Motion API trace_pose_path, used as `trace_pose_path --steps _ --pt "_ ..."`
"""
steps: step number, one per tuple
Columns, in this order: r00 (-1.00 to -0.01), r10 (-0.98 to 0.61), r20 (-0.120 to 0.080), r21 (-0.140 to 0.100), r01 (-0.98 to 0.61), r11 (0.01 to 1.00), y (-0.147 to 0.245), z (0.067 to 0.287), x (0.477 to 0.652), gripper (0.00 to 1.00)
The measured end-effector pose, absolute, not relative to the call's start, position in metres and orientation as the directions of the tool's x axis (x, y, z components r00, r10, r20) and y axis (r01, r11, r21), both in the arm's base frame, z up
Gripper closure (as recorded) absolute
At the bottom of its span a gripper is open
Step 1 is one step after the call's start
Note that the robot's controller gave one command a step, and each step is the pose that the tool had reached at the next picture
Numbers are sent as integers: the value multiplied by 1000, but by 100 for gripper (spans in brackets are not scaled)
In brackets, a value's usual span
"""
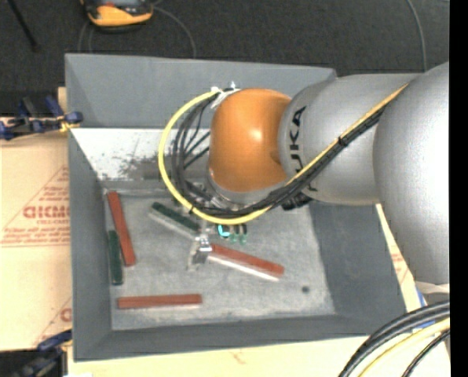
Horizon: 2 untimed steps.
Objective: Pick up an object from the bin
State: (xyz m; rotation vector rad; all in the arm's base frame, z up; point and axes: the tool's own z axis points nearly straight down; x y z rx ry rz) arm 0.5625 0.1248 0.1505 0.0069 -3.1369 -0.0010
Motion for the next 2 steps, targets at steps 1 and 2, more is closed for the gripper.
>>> trace_pose_path --steps 1,2 --pt "-1000 -2 -3 2 -2 1000 124 155 564 0" --pt "-987 161 8 3 161 987 101 81 552 100"
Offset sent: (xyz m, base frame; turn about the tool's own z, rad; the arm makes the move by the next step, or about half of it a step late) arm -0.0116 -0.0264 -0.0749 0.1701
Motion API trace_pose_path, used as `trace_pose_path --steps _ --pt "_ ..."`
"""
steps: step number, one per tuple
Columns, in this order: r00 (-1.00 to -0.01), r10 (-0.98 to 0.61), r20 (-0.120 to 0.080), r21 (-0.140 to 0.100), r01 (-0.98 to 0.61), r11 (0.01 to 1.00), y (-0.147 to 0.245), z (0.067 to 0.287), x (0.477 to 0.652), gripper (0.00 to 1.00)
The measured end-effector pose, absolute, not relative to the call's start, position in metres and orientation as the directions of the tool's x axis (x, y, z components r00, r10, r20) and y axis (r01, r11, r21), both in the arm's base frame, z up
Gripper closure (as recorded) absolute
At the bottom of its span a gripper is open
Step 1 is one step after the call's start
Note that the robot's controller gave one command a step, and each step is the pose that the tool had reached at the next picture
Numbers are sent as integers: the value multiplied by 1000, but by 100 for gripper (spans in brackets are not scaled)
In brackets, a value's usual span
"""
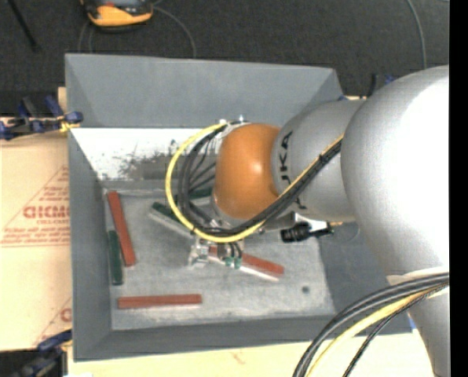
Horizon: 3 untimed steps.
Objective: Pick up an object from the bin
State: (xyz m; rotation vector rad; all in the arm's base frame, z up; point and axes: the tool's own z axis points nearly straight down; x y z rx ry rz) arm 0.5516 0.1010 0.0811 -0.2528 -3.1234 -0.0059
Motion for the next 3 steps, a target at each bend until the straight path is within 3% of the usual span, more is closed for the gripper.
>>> trace_pose_path --steps 1,2,3 --pt "-987 162 7 4 162 987 101 81 552 100" --pt "-992 126 6 -1 126 992 100 117 556 100" --pt "-994 106 -8 1 106 994 95 154 563 100"
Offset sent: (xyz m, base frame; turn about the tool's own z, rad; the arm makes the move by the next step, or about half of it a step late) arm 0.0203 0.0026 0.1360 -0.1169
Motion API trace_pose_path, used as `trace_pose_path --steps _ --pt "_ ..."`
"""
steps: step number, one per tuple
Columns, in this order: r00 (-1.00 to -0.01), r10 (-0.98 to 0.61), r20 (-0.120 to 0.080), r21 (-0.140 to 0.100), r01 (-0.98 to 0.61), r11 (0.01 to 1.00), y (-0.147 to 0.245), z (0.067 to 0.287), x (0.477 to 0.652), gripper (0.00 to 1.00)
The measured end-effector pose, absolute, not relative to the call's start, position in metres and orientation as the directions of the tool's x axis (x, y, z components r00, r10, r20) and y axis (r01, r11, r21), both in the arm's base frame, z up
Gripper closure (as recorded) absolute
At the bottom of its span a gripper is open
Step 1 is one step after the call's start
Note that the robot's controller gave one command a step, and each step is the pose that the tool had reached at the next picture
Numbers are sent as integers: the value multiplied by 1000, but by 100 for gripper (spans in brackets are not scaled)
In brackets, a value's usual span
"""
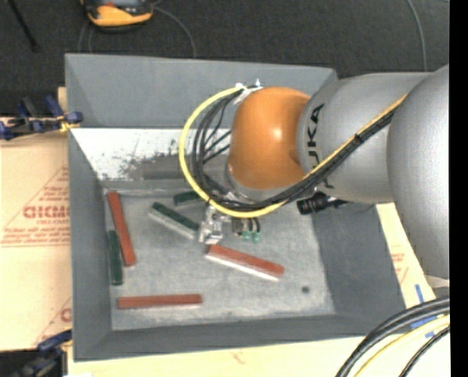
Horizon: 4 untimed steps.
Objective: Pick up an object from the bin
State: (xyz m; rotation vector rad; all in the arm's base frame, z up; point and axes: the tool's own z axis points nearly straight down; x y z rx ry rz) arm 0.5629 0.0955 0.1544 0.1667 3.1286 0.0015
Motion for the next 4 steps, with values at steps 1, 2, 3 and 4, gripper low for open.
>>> trace_pose_path --steps 1,2,3,4 --pt "-992 125 7 -1 125 992 91 189 554 100" --pt "-995 99 -4 0 99 995 94 145 565 0" --pt "-995 98 -2 0 98 995 94 143 565 0" --pt "-959 284 2 2 284 959 103 82 553 100"
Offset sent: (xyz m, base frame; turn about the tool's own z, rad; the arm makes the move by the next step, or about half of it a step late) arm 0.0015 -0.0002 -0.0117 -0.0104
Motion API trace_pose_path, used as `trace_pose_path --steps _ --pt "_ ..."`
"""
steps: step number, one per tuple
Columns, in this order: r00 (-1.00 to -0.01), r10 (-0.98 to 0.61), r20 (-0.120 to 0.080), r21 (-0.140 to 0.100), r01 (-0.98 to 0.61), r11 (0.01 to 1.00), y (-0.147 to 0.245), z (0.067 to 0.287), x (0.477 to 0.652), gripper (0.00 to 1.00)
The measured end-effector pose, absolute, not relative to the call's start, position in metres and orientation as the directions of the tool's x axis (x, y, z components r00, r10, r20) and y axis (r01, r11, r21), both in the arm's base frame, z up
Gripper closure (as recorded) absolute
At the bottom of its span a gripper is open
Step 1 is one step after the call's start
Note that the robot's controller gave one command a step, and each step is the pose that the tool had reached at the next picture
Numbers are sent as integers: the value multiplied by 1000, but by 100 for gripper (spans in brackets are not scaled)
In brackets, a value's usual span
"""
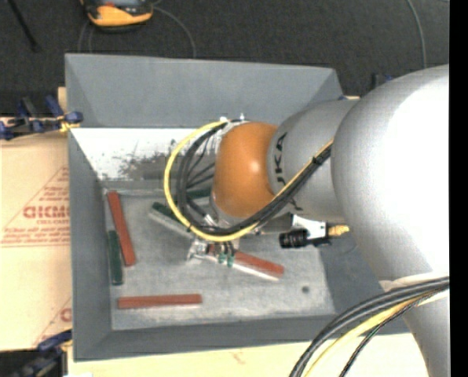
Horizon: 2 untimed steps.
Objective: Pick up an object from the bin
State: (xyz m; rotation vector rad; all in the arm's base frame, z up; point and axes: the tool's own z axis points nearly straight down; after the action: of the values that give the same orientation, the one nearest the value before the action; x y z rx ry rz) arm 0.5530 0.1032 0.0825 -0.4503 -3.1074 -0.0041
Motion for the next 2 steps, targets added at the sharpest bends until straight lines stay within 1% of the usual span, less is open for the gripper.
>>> trace_pose_path --steps 1,2 --pt "-958 285 2 3 285 958 103 82 553 100" --pt "-965 264 1 0 264 965 101 108 567 100"
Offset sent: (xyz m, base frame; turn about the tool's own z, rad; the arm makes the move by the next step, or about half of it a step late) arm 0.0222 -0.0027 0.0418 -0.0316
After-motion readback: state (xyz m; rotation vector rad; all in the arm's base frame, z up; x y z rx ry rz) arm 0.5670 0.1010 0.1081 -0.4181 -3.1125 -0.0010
